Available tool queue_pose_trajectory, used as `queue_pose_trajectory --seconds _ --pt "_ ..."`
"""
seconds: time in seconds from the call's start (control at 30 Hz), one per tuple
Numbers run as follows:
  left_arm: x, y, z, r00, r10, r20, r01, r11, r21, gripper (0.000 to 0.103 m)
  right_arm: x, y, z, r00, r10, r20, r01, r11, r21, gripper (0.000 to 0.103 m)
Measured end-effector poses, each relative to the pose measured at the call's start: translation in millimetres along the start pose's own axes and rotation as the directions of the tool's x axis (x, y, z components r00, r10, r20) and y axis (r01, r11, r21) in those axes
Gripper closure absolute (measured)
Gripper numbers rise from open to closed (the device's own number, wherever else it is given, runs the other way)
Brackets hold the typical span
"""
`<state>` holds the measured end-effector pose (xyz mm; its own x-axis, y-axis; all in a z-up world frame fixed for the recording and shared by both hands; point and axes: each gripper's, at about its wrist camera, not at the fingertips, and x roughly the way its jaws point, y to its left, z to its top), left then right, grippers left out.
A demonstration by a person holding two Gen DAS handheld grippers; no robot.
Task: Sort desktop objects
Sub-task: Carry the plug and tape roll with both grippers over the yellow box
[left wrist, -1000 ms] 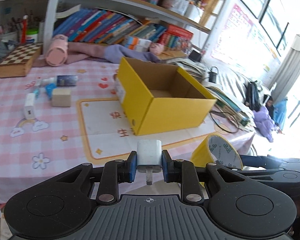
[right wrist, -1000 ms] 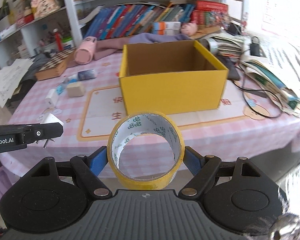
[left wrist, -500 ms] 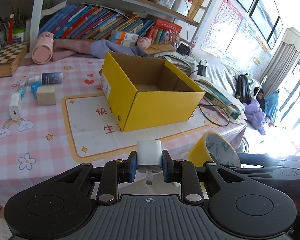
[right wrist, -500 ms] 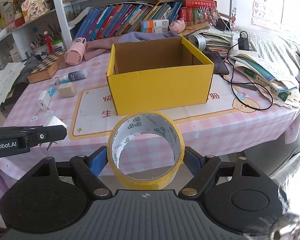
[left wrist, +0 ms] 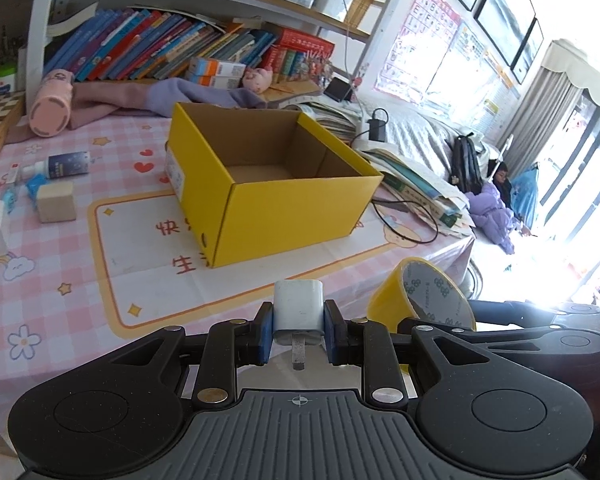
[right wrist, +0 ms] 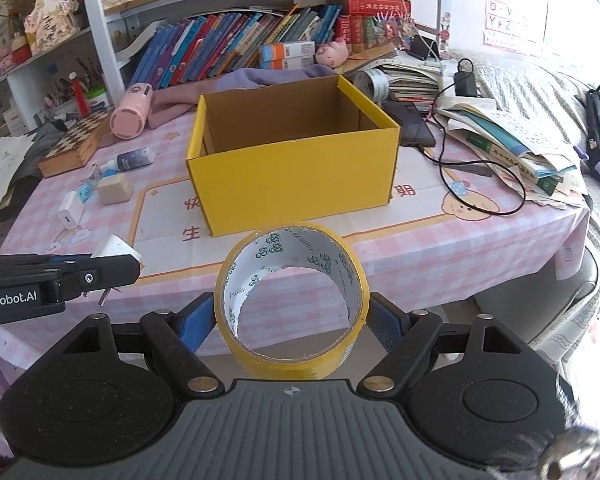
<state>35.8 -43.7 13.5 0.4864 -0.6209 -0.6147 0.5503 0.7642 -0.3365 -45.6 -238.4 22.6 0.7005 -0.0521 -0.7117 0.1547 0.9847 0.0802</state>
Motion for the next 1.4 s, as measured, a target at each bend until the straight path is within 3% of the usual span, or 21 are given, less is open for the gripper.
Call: queue_pose_trajectory --seconds 0.53,1.03,1.4 --pt "24 -11 27 0.999 -0.015 0.030 0.013 0.998 0.062 0.079 18 -16 22 1.000 -0.010 0.017 0.010 1.000 0.011 0.024" --pt "52 -17 73 0.995 -0.035 0.098 0.028 0.996 0.080 0.079 38 -28 77 0.995 0.035 0.089 -0.028 0.997 -0.070 0.024" --pt "76 -21 112 0.987 0.049 0.152 -0.057 0.997 0.049 0.079 70 -45 133 0.985 0.130 0.111 -0.110 0.980 -0.166 0.024"
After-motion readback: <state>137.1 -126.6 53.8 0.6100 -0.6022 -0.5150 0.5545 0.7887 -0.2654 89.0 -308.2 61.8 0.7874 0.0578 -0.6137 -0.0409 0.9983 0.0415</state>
